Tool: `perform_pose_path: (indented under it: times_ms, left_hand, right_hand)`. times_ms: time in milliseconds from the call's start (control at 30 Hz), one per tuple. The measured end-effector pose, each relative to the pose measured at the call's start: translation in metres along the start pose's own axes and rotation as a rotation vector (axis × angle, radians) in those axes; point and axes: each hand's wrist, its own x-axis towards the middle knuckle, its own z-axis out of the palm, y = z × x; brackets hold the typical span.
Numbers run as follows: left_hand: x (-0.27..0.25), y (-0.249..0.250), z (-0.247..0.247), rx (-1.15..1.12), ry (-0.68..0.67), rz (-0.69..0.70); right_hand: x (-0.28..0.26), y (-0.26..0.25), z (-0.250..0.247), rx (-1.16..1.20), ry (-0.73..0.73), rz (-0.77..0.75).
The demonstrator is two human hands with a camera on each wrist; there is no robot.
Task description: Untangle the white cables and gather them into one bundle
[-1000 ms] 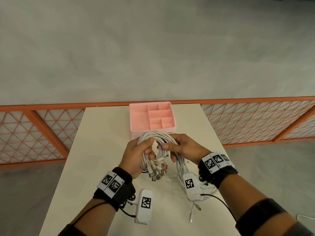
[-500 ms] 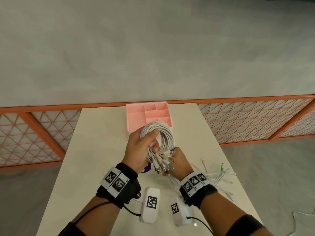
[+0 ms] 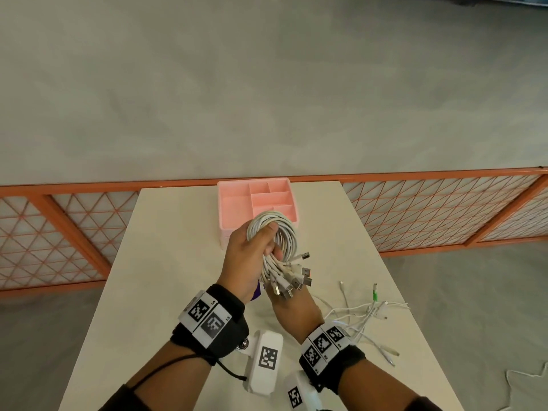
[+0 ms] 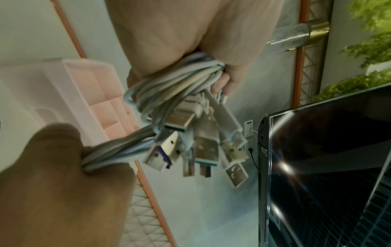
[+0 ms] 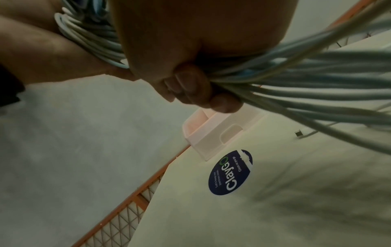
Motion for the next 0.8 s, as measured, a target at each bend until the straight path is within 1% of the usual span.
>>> perform_pose_path:
  times_ms: [33, 67, 100, 133, 167, 267, 367, 400, 533, 667, 800]
  left_hand:
    - [-0.001, 0.0, 0.001, -0.018, 0.003, -0.014]
    - [-0.001, 0.001, 0.002, -0.039, 0.009, -0.026]
    - [-0.002, 0.001, 0.003, -0.059, 0.021, -0.035]
    - [-0.002, 0.002, 0.004, -0.078, 0.038, -0.042]
    - [-0.002, 0.002, 0.005, -0.095, 0.057, -0.044]
    - [-0.003, 0.002, 0.008, -0.119, 0.105, -0.028]
    - [0.0, -0.002, 0.007, -0.031, 0.141, -0.013]
    - [0.002, -0.003, 0.006, -0.002, 0.163, -0.019]
    - [0.004, -0.01, 0.0, 0.076, 0.24, -0.034]
    - [0.001, -0.011, 0.002, 0.024, 0.252, -0.029]
    - [-0.001, -0.008, 0.006, -0.048, 0.251, -0.024]
  right_hand:
    - [0.001, 0.003, 0.002, 0.03, -0.018, -0.033]
    - [0.0, 0.0, 0.004, 0.084, 0.004, -0.067]
    - [0.0, -0.003, 0.006, 0.089, 0.044, -0.14]
    - [0.003, -0.003, 0.009, 0.107, 0.062, -0.195]
    - [0.006, -0.002, 0.011, 0.113, 0.059, -0.219]
    - [0.013, -0.001, 0.015, 0.154, -0.017, -0.143]
    - [0.011, -0.005, 0.011, 0.171, -0.029, -0.135]
    - [0.01, -0.006, 0.009, 0.165, -0.055, -0.126]
    - [0.004, -0.008, 0.007, 0.112, -0.137, -0.025]
    - [0.006, -0.009, 0.009, 0.112, -0.173, 0.016]
    - [0.007, -0.009, 0.004, 0.126, -0.164, 0.015]
